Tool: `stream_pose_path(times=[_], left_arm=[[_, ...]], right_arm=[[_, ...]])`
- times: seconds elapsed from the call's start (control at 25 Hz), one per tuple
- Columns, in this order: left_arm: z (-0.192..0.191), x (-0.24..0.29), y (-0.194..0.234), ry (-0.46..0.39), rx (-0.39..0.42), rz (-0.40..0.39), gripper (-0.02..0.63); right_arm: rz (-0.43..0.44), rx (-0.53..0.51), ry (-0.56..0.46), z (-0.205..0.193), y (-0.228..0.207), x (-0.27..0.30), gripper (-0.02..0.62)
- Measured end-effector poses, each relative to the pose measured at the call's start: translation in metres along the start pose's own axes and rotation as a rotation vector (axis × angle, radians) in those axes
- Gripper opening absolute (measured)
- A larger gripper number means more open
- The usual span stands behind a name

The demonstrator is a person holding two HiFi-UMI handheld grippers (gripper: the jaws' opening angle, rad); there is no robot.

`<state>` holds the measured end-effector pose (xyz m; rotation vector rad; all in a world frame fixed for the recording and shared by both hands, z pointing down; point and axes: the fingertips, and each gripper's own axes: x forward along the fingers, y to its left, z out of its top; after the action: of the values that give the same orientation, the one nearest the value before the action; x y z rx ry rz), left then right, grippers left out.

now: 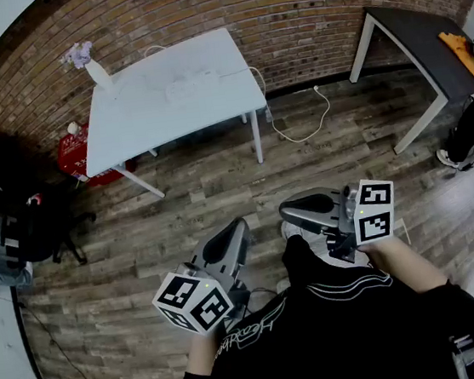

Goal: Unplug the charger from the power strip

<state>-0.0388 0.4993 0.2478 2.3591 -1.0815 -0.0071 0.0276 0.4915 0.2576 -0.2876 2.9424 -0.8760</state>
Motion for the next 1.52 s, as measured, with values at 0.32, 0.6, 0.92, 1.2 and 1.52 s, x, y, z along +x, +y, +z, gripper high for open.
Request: stream_pose_path(times=[0.32,0.6,0.92,1.2,1.52], left_arm=[[0.002,0.013,-0.002,0.01,0.001,-0.003,0.005],[0.008,0.041,0.012,0.038,-0.005,0.011,0.005],[0.03,0.103,0.044,0.082,-0.019,0.006,0.005],[0.055,0.163,0.082,0.097,-0.045,0.016,0.005],[0.098,0.229,0.14,0.083,-0.082,0.067,0.005]], right_arm=[[-0.027,-0.037,0.009,0.003,-0.013,-0.008,-0.003],[-0.035,-0.031,-0.021,0.016,-0.043,-0.011,-0.003],[-0.052,-0.008,-0.023,0.047,-0.107,-0.007,-0.003],[-0.054,0.003,-0.025,0.086,-0.171,-0.005,-0.002],[-0.019,0.07,-0.024,0.132,-0.252,0.012,-0.002]])
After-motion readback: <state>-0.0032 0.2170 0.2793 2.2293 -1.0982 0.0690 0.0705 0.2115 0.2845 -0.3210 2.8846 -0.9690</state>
